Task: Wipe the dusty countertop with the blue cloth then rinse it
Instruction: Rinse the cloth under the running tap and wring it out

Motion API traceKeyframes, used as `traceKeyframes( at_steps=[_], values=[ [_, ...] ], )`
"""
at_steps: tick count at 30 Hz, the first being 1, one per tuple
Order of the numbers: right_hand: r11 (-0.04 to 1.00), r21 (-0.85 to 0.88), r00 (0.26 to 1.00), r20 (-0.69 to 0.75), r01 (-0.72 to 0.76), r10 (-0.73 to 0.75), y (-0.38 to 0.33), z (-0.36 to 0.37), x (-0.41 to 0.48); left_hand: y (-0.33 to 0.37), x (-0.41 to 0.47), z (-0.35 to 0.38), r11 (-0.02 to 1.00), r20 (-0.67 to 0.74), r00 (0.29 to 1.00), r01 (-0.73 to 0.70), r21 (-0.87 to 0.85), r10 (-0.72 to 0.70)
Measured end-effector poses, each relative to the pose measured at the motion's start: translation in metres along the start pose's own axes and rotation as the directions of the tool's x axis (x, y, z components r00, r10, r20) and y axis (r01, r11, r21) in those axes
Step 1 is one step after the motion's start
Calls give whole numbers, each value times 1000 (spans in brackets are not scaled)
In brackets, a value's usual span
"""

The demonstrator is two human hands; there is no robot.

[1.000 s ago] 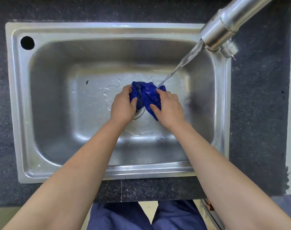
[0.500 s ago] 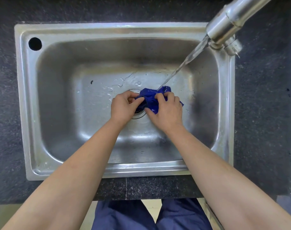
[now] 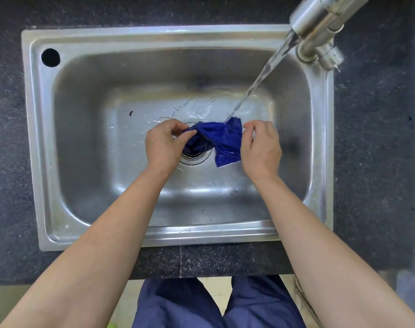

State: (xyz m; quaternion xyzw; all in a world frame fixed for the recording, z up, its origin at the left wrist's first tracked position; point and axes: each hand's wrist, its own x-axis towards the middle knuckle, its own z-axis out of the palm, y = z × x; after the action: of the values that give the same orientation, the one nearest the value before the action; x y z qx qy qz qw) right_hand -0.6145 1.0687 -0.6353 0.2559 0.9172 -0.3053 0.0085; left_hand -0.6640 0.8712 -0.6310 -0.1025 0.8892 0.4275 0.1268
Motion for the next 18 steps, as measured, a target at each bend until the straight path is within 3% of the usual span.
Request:
traceKeyframes(
  at_steps=[3,7,10,14,18],
  values=[
    [997,16,979,190,71,-73,-3,-2,-2,7,-3,0,999,12,1000,-5,-52,6],
    [984,-144,916,400,102,-36,-18,26,-10,13,-8,2,995,25,998,-53,-88,56],
    [965,-235,923,384,112,-13,-19,39,-10,10,-10,1,992,37,991,-126,-24,127],
    [992,-125,935,350,-22,64,-21,13,-1,2,-10,-6,963,69,974,-222,155,214],
    [993,-62,978,191,103,-90,-22,-27,3,4,-9,-1,887,245,941,-310,341,234]
  ],
)
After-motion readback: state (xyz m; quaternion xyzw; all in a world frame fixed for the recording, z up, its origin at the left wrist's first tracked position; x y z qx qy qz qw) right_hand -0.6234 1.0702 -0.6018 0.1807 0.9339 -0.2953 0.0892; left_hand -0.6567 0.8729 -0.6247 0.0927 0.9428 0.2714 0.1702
